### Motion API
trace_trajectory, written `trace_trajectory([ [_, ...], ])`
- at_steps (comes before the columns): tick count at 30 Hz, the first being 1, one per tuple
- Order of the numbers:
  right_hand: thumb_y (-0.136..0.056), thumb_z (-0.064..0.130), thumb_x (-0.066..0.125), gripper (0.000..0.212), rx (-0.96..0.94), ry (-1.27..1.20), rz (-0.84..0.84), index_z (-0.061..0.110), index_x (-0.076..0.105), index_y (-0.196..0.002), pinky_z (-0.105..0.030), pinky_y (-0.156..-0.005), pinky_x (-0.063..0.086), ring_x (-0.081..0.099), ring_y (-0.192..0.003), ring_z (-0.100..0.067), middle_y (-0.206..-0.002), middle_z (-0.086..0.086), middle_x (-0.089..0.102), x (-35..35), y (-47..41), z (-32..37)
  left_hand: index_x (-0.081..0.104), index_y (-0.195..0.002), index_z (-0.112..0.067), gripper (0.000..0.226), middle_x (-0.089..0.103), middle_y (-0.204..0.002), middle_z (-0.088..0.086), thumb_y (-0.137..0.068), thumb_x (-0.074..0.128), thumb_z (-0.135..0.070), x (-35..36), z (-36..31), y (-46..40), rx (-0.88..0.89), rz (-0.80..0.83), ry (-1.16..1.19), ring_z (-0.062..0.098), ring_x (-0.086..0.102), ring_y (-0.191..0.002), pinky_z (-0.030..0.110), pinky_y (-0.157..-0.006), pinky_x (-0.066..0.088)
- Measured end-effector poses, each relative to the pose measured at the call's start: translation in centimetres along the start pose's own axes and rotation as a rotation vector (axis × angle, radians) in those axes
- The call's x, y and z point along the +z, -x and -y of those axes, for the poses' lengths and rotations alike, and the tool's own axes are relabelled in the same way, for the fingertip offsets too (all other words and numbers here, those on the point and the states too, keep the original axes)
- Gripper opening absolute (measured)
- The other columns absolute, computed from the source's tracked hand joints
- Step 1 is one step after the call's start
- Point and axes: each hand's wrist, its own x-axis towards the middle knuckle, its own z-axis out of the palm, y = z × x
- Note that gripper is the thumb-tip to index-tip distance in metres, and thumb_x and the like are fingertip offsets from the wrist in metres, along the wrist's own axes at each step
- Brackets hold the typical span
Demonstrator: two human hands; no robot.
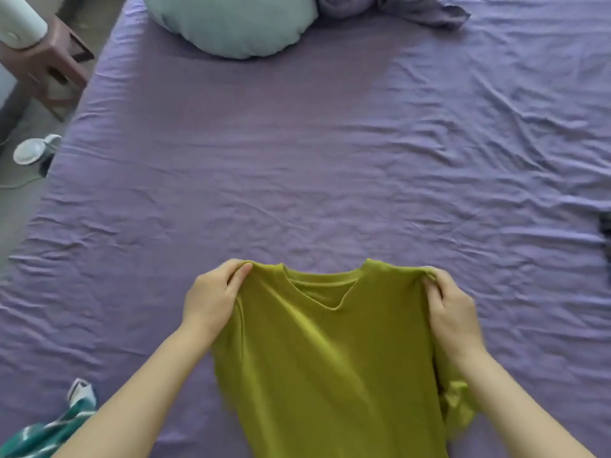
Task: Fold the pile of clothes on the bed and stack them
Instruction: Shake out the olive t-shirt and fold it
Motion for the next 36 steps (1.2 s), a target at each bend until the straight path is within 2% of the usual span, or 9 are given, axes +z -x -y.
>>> trace_trajectory([
  [9, -0.098, 0.016, 0.048, 0.02, 0.036, 0.008, -0.133, 0.014, 0.063, -0.11, -0.032, -0.067, 0.031, 0.059, -0.086, -0.031, -0.094, -0.013, 0.067, -2.1, -10.7, 1.6, 0.064, -0.101, -0.027, 0.035, 0.065, -0.09, -0.005, -0.099, 0.037, -0.05, 0.2, -3.6, -11.3, -0.036, -0.109, -0.159, 0.019, 0.049, -0.081, 0.032, -0.065, 0.034],
  [13, -0.094, 0.014, 0.056, 0.027, 0.131, -0.044, -0.011, 0.008, 0.061, -0.12, -0.027, -0.084, 0.039, 0.06, -0.105, -0.026, -0.113, -0.013, 0.066, -0.5, -12.2, 0.4, 0.061, -0.121, -0.019, 0.031, 0.06, -0.119, 0.01, -0.098, 0.048, -0.034, 3.2, -4.9, -12.6, -0.065, -0.093, -0.361, 0.031, 0.051, -0.109, 0.041, -0.086, 0.04],
  [16, -0.092, 0.011, 0.06, 0.034, 0.192, -0.013, -0.036, 0.003, 0.057, -0.125, -0.035, -0.093, 0.041, 0.058, -0.107, -0.029, -0.115, -0.018, 0.063, -0.2, -10.7, -1.8, 0.066, -0.117, -0.009, 0.035, 0.06, -0.115, 0.017, -0.083, 0.065, -0.003, 6.5, -7.0, -10.5, 0.184, -0.21, -0.273, 0.04, 0.053, -0.111, 0.048, -0.092, 0.042],
  [20, -0.087, 0.016, 0.067, 0.039, 0.246, 0.095, -0.079, 0.004, 0.058, -0.124, -0.042, -0.094, 0.043, 0.057, -0.106, -0.032, -0.111, -0.014, 0.065, -1.5, -5.6, -5.3, 0.073, -0.103, -0.009, 0.053, 0.068, -0.108, 0.014, -0.055, 0.076, 0.012, 13.0, -11.3, -5.3, 0.699, -0.009, -0.191, 0.034, 0.065, -0.101, 0.045, -0.086, 0.054],
  [23, -0.078, 0.017, 0.077, 0.044, 0.222, 0.247, -0.059, 0.004, 0.062, -0.117, -0.047, -0.089, 0.046, 0.06, -0.103, -0.034, -0.108, -0.012, 0.066, -2.1, -1.0, -7.3, 0.068, -0.117, -0.015, 0.065, 0.064, -0.125, 0.009, -0.055, 0.077, 0.003, 18.1, -14.2, -2.4, 0.848, 0.259, -0.269, 0.027, 0.06, -0.118, 0.042, -0.096, 0.05],
  [27, -0.079, 0.016, 0.077, 0.027, 0.356, 0.13, -0.027, 0.014, 0.068, -0.104, -0.036, -0.081, 0.044, 0.064, -0.095, -0.03, -0.101, -0.009, 0.069, -2.8, 1.4, -8.6, 0.015, -0.153, -0.024, 0.056, 0.008, -0.161, 0.0, -0.102, 0.037, -0.029, 22.2, -16.9, -2.2, 0.716, 0.504, -0.423, 0.023, 0.001, -0.149, 0.045, -0.118, 0.0],
  [30, -0.084, 0.005, 0.068, 0.023, 0.378, -0.108, -0.148, 0.027, 0.062, -0.08, -0.021, -0.066, 0.04, 0.06, -0.077, -0.024, -0.083, -0.008, 0.068, -5.3, -0.1, -10.0, -0.002, -0.153, -0.029, 0.064, -0.004, -0.162, -0.003, -0.1, 0.026, -0.052, 23.3, -17.9, -3.1, 0.67, 0.516, -0.557, 0.022, -0.011, -0.148, 0.048, -0.117, -0.007],
  [33, -0.087, 0.002, 0.064, 0.017, 0.367, -0.161, -0.26, 0.017, 0.068, -0.093, -0.011, -0.068, 0.042, 0.06, -0.081, -0.022, -0.091, -0.011, 0.07, -8.8, -3.3, -11.0, -0.009, -0.152, -0.03, 0.078, -0.01, -0.161, -0.003, -0.092, 0.024, -0.068, 23.6, -18.5, -3.9, 0.674, 0.518, -0.638, 0.023, -0.017, -0.147, 0.052, -0.116, -0.009],
  [36, -0.086, 0.026, 0.068, 0.01, 0.397, 0.079, -0.251, 0.023, 0.07, -0.096, -0.034, -0.074, 0.046, 0.062, -0.09, -0.03, -0.094, -0.007, 0.071, -11.4, -6.6, -12.7, -0.014, -0.151, -0.027, 0.102, -0.017, -0.16, -0.001, -0.077, 0.026, -0.085, 24.3, -19.2, -3.5, 0.652, 0.524, -0.676, 0.023, -0.026, -0.144, 0.057, -0.114, -0.013],
])
